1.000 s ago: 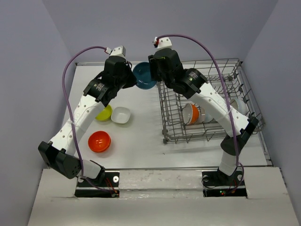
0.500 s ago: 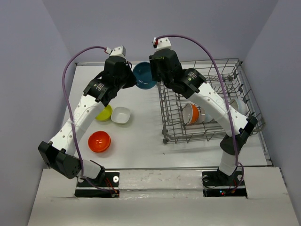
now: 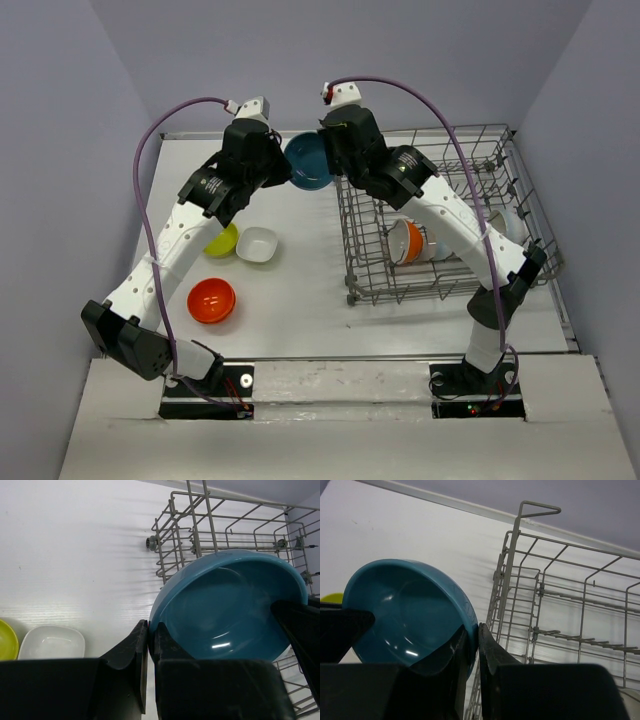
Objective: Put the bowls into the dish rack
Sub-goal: Pass from the left arm to the right
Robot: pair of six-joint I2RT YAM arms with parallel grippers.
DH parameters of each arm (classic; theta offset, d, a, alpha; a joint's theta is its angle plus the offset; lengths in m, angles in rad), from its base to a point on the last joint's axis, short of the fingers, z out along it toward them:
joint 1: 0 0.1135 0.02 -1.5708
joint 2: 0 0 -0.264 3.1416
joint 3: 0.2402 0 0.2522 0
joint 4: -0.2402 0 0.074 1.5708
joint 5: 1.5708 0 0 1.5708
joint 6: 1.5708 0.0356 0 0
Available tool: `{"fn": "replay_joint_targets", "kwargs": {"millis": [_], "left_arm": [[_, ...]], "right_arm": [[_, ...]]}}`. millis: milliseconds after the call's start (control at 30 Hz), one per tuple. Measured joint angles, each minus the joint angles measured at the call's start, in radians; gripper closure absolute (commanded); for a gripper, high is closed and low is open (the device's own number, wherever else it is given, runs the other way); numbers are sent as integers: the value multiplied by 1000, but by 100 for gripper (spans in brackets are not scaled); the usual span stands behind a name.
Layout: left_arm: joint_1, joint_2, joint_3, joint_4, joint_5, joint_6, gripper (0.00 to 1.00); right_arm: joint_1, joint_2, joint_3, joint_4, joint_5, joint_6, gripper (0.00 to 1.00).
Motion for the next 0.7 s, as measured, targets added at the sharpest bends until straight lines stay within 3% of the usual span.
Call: {"fn": "replay_joint_targets", "kwargs": {"millis": [100,367,633,700], "left_arm": [[-2,-1,0,0,0,2,100],[-6,-1,0,3,0,2,100],[-6,-1,0,3,3,5,91],[-6,-1,0,3,6,5,83]], "right_arm": [[0,2,0,0,4,-6,99],[0,2,-2,0,16,-10,99],[0,1,-10,2,26,-13,99],[0,-4,-21,7,29,-14,99]]}}
